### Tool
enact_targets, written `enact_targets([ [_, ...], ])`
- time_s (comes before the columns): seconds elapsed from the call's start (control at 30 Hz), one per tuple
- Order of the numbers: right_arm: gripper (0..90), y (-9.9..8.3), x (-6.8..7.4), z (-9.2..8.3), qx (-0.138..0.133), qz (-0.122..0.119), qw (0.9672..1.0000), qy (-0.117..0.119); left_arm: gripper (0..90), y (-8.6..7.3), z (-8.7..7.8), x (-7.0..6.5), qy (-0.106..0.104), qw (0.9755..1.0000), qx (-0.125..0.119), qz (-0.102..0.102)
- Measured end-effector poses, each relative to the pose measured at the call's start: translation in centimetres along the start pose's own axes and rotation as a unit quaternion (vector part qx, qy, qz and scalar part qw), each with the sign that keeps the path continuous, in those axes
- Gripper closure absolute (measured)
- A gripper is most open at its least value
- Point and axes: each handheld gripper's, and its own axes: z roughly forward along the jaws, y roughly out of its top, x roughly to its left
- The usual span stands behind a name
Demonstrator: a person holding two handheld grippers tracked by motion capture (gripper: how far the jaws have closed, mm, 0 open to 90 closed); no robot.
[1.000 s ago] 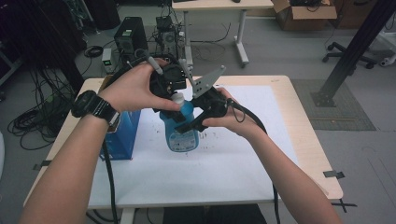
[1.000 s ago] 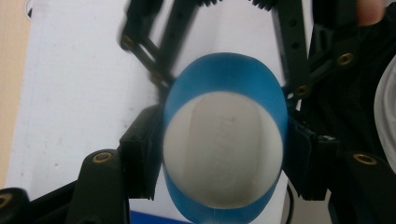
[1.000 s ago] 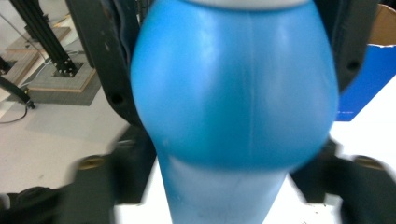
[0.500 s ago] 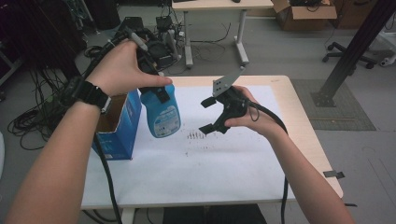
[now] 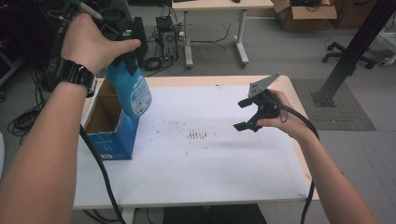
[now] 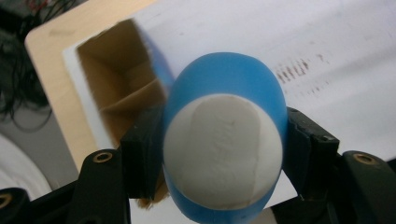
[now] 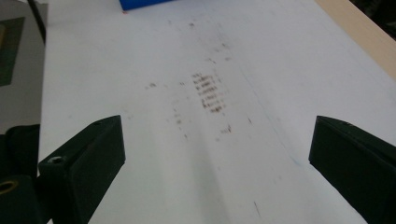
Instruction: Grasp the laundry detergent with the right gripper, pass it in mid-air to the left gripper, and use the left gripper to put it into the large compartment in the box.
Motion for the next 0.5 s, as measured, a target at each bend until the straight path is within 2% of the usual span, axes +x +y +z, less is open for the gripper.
enact_targets([
  [0.1,3.5,-1.5,-0.7,-0.9,0.006,0.013,0.9998,-0.014,38.0,-0.1,-0.2,1.2,0.006,0.9995,0.002,-0.029],
  [0.23,3.6,-3.3,-1.5,-2.3,0.006,0.032,0.9991,-0.029,38.0,-0.4,-0.1,3.1,0.02,0.9976,0.004,-0.067],
  [0.5,3.6,-5.6,-2.2,-4.1,0.0,0.058,0.9972,-0.046,38.1,-1.0,1.0,5.6,0.041,0.9932,0.011,-0.109],
])
